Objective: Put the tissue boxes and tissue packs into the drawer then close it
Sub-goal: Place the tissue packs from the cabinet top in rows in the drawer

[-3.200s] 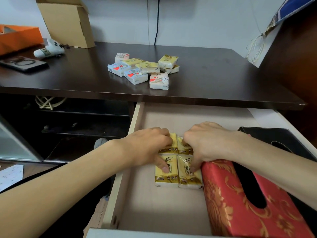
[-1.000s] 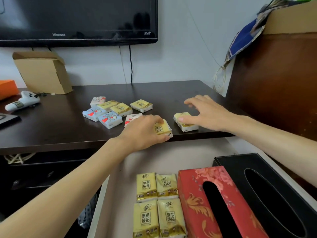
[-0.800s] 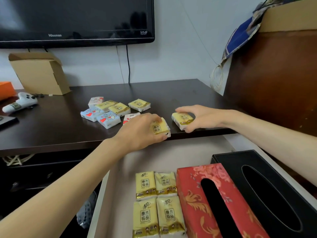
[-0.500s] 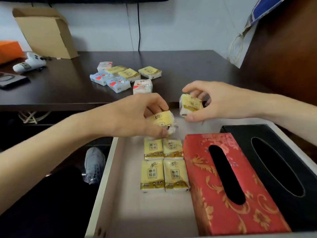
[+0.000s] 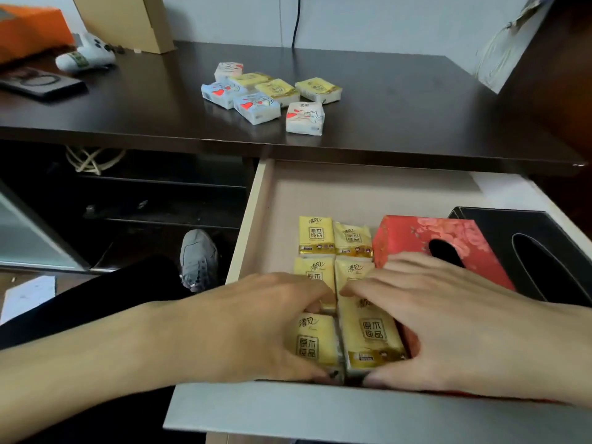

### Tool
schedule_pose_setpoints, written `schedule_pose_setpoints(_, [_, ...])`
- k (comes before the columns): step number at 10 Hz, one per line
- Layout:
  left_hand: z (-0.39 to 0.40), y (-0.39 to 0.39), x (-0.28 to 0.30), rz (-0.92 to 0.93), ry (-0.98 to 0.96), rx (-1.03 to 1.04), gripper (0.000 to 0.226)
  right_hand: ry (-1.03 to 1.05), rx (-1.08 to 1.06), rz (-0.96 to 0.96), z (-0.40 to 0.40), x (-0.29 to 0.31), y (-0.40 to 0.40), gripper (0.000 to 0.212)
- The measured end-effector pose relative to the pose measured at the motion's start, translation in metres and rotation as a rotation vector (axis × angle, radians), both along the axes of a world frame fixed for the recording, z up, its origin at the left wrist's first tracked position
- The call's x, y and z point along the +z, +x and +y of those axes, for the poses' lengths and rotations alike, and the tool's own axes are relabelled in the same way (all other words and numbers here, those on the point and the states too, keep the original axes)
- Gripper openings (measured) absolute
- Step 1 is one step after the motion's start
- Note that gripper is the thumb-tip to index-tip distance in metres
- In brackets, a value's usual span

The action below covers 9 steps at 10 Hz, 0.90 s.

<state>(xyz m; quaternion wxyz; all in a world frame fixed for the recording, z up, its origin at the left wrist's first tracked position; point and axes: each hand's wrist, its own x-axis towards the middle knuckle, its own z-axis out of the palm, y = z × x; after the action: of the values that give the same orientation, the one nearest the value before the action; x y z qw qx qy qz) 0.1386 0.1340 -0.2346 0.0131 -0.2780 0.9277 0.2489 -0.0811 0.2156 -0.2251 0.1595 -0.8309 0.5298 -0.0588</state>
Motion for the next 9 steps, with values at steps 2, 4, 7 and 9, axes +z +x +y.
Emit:
schedule_pose_setpoints(2, [-0.012,0.006,0.004,0.058,0.013,0.004,0.044,-0.021,-0.075,-0.064,-0.019,0.012,-0.020,0.027])
schedule_pose_setpoints(4, [-0.010,0.006,-0.015,-0.179,-0.273,-0.174,0.034,0.015,0.042,0.280,-0.027,0.005,-0.008,0.030])
schedule_pose_setpoints(7, [-0.009,-0.016,-0.027,-0.140,-0.360,-0.207,0.040,-0.017,0.059,0.451,-0.041,0.016,-0.001,0.031])
schedule_pose_setpoints(9, [-0.047,-0.022,0.006,0.036,-0.263,-0.075,0.029,-0.072,-0.087,0.342,-0.069,0.018,-0.020,0.038])
